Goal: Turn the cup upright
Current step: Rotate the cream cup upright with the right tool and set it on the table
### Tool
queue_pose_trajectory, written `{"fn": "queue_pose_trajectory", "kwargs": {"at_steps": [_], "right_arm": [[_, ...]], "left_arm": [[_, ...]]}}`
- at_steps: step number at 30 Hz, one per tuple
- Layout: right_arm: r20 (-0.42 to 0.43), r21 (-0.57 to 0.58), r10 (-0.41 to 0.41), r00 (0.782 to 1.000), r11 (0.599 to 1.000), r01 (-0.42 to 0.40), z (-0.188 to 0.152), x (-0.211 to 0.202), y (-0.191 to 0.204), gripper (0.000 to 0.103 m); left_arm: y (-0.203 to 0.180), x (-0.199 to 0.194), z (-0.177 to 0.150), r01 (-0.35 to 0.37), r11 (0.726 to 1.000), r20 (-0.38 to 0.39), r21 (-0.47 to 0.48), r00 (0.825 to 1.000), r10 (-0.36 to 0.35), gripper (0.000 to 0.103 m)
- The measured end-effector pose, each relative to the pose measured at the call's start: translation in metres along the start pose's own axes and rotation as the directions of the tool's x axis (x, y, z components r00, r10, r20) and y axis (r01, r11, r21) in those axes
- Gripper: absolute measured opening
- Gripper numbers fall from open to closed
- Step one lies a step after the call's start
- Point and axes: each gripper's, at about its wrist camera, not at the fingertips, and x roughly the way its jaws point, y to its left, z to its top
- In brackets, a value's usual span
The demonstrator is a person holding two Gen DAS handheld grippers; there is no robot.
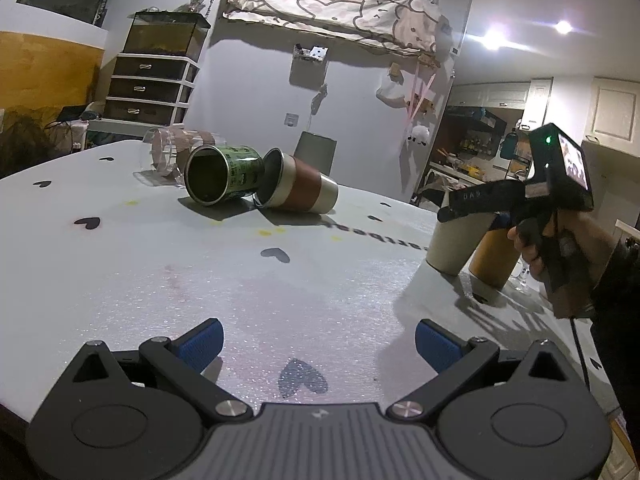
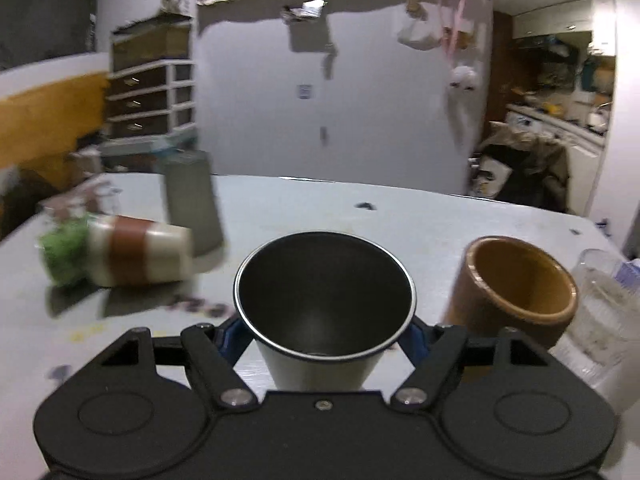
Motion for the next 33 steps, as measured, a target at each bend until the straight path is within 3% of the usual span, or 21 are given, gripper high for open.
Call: {"fn": "queue_pose_trajectory", "kwargs": {"at_steps": [7, 15, 25, 33], "right_arm": [[0.011, -0.004, -0.057, 0.998, 0.998, 0.057, 0.000, 0.010, -0.001, 0.076], [0.002, 0.060, -0.031, 1.000, 0.998, 0.031, -0.002, -0.001, -0.006, 0.081], [0.140, 0.081, 0.022, 0.990, 0.996, -0.033, -0.027, -0.085, -0.014, 0.087], [0.289, 0.107, 0.022, 0.957, 0.993, -0.055, -0.079, -0.161, -0.025, 0.092]], "left_arm": [[0.000, 0.001, 0.000, 0.001, 1.000, -0.001, 0.000, 1.000, -0.001, 0.101], [-0.003, 0.001, 0.004, -0.005, 1.000, 0.005, 0.019, 1.000, 0.004, 0.101], [-0.022, -0.002, 0.024, -0.007, 0.997, 0.059, 0.077, 0.998, 0.002, 0.101], [-0.045, -0.006, 0.034, 0.003, 0.991, 0.096, 0.130, 0.995, -0.016, 0.101]]}}
